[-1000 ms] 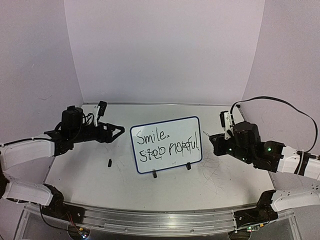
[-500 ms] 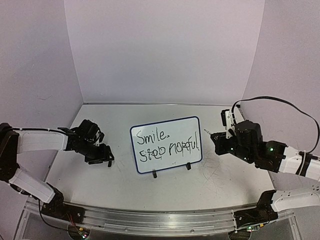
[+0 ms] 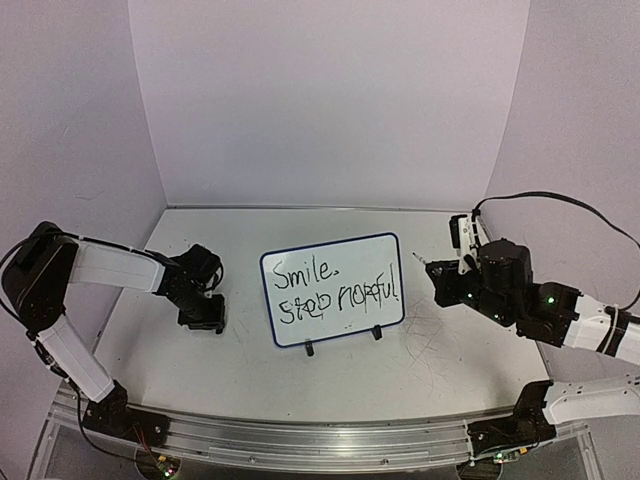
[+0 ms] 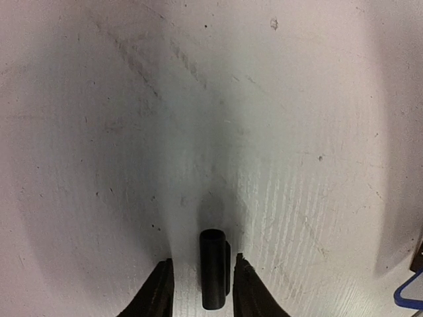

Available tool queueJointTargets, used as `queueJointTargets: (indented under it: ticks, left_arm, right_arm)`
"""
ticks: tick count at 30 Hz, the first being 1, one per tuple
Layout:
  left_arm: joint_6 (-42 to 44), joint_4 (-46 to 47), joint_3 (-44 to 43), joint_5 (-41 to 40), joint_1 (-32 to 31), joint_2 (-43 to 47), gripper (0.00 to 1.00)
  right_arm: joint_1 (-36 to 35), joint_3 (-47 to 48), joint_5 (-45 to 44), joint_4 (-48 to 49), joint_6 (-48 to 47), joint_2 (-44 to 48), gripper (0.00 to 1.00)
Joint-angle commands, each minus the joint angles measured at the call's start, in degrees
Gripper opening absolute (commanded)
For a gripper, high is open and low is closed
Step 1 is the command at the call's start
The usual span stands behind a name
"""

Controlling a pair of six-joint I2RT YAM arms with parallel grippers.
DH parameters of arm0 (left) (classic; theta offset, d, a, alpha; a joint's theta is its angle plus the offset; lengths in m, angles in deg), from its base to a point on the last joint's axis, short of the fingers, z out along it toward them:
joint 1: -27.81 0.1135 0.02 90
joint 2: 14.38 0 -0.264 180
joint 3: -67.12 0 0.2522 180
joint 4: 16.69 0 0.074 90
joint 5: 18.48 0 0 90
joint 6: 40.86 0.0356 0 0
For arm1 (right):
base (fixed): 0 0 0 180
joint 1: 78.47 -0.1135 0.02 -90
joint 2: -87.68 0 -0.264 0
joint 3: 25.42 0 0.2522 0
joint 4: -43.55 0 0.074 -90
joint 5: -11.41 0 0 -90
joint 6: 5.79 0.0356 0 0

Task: Write a sentence on the whiteboard
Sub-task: Pick up the pen cap from the center of the board, then insert the whiteboard marker without the cap into the pen cap.

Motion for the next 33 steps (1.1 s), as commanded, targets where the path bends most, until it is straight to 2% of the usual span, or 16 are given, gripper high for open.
queueJointTargets:
  ticks: [1,5,10,16,19,24,26,29,33]
  left_arm:
    - [-0.34,0.27,-1.51,-5.35,-1.70,-2.21,0.26]
    - [-0.58,0.27,-0.83,-7.20,-2.19,-0.81,0.16]
    - [1.17,0.25,-0.99,-11.23,-2.19,6.42,0.09]
    - [8.92,0.57,-3.99,-17.61,-2.19,18.68,0.05]
    - [19.19,4.88,-5.85,-16.09,-2.20,25.49,0.05]
    - [43.62,15.54,-5.19,1.24,-4.65,32.68,0.05]
    - [50.57,19.30,-4.89,1.58,-7.46,33.45,0.04]
    - [56.91,22.91,-5.46,1.01,-9.80,33.16,0.03]
    - [62.44,27.41,-4.00,1.16,-10.39,32.96,0.02]
  right_arm:
    - [0.14,2.33,-1.74,1.89,-0.82,-0.44,0.00]
    - [0.14,4.03,-1.88,1.89,-1.94,-2.27,0.00]
    - [0.15,6.79,0.05,1.89,-3.00,-5.23,0.00]
    - [0.18,12.95,9.70,1.85,-3.51,-8.53,0.00]
    - [0.28,19.07,19.72,-0.02,-5.34,-12.40,0.00]
    - [0.18,30.03,38.09,-3.57,-5.09,-20.97,0.00]
    - [0.14,34.41,42.89,-4.98,-3.96,-24.39,0.00]
    - [-0.70,40.16,46.25,-6.05,-1.51,-28.52,0.00]
    - [-3.42,45.44,46.28,-6.28,1.33,-33.20,0.00]
